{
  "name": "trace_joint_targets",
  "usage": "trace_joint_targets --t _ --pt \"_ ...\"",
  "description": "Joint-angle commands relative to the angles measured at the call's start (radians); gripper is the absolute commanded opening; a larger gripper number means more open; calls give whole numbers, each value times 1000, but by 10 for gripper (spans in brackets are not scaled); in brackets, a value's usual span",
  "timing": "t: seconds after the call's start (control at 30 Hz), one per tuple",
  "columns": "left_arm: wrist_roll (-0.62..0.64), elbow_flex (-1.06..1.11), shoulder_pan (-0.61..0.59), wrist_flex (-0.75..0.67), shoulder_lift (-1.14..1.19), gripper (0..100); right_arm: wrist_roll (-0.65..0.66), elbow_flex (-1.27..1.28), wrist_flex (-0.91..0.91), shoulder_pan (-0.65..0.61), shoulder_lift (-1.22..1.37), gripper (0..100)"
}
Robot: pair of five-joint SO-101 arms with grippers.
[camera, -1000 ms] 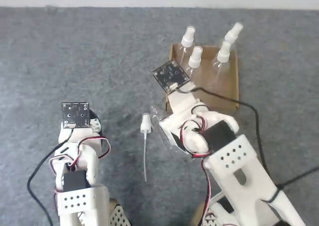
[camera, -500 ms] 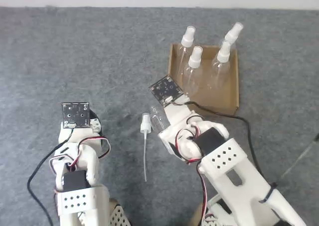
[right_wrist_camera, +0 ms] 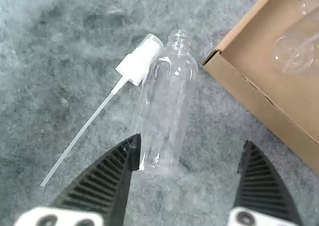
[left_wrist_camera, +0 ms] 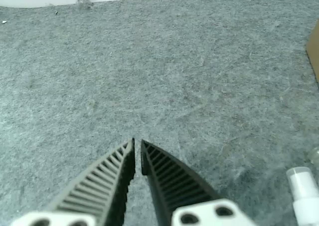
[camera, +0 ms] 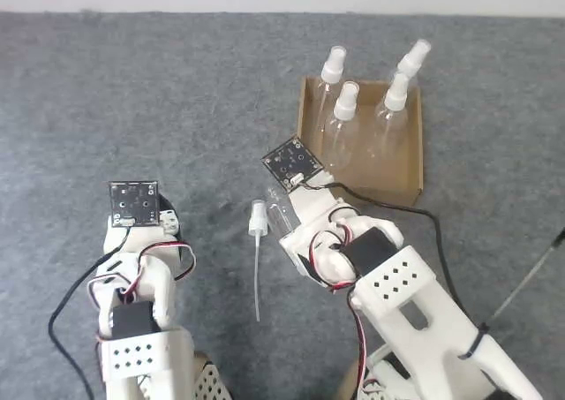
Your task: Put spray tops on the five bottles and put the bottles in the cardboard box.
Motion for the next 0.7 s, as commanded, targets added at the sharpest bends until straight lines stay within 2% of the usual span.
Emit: trace_joint_targets --t 0.0,0.67 --pt "-8 -16 -3 -28 -18 12 14 -8 -21 -7 -36 270" --pt "-8 -10 3 -28 -18 12 14 -5 -21 -50 -36 273"
